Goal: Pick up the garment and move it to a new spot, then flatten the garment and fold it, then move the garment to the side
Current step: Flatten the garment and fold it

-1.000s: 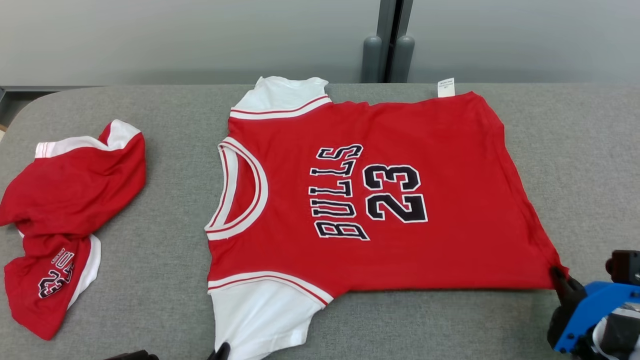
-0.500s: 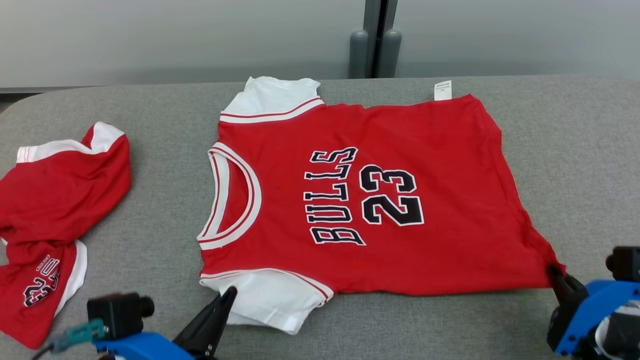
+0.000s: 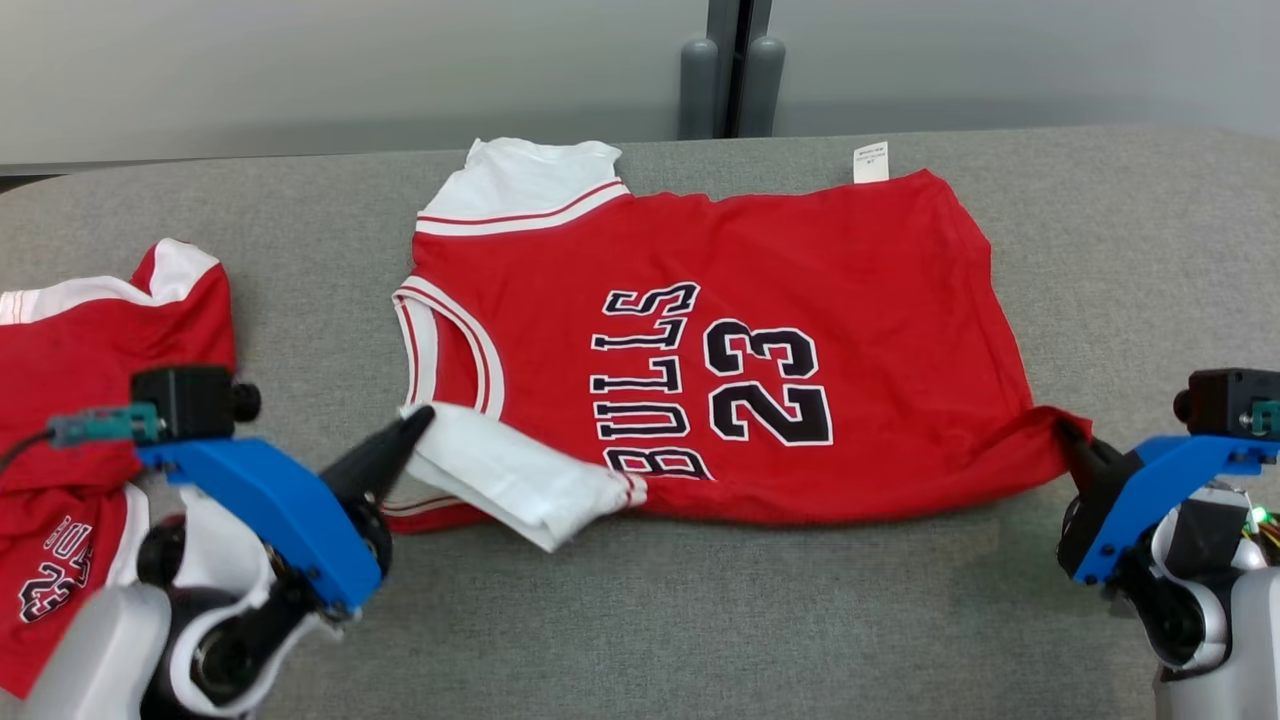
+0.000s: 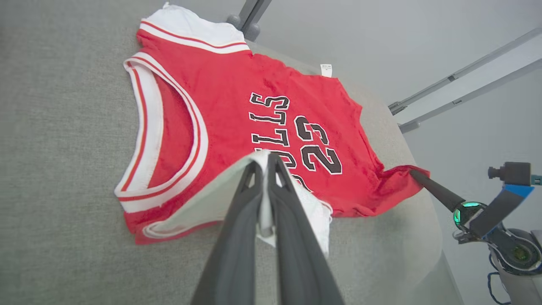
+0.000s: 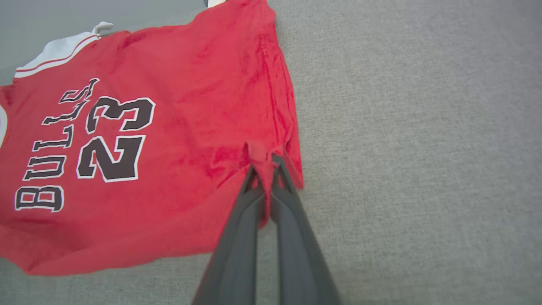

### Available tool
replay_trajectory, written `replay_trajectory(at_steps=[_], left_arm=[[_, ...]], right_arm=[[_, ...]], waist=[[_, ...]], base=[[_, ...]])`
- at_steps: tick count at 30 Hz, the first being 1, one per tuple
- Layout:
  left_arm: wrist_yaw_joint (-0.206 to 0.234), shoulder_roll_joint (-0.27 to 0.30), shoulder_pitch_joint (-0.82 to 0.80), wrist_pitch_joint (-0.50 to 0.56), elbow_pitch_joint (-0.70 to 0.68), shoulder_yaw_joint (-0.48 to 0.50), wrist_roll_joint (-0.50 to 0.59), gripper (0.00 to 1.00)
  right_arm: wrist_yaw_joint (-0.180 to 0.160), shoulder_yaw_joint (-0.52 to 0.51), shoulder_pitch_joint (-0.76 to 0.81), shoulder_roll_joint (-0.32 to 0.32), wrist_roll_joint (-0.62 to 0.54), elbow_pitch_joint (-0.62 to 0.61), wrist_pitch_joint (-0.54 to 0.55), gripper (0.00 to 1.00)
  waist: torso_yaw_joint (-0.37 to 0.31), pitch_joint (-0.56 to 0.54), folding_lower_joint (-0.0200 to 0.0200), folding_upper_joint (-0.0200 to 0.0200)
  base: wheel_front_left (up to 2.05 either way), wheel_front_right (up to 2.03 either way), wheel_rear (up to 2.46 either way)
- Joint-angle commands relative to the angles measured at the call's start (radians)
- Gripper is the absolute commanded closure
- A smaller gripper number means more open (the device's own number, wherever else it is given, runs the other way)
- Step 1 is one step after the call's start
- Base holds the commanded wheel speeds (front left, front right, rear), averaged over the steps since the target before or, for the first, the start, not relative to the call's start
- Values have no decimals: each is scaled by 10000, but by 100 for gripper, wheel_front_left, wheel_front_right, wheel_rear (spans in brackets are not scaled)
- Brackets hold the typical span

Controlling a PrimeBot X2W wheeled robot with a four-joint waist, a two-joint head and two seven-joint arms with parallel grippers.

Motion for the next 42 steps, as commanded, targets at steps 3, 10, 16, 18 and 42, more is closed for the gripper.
replay_trajectory(at_steps=[3, 10, 16, 18, 42], left_arm=[[-92, -26, -742, 46, 811, 99, 16, 100], [-391, -287, -1583, -346, 2272, 155, 96, 100], [-634, -486, -2319, -831, 3297, 159, 327, 100], [-733, -569, -2585, -925, 3654, 118, 403, 100], [-727, -1243, -1257, -4783, 4199, -214, 2234, 0]], right_arm=[[3, -69, -528, -9, 222, 397, -327, 100], [3, 115, -1237, -9, 269, 1264, -874, 100], [1, 166, -1690, -9, 157, 1765, -1230, 100], [3, 172, -1847, -9, 138, 1879, -1340, 100], [3, 137, -1106, -10, -385, 867, -2126, 0]], waist=[[-85, 88, -2, -1], [-294, 301, -2, -1], [-300, 615, -2, -1], [-301, 727, -2, -1], [148, 417, -2, -1]], base=[[0, 0, 0], [0, 0, 0], [0, 0, 0], [0, 0, 0], [0, 0, 0]])
